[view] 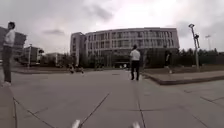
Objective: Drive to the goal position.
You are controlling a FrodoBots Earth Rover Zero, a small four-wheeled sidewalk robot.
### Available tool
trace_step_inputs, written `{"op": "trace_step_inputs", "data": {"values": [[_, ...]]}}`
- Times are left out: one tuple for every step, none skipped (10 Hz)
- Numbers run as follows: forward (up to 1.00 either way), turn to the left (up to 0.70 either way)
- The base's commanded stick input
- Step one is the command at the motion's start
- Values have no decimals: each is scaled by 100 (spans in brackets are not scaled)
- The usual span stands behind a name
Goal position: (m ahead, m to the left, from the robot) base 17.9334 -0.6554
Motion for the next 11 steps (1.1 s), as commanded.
{"op": "trace_step_inputs", "data": {"values": [[70,0],[70,0],[70,0],[70,0],[70,0],[70,0],[70,0],[70,0],[70,0],[70,0],[70,0]]}}
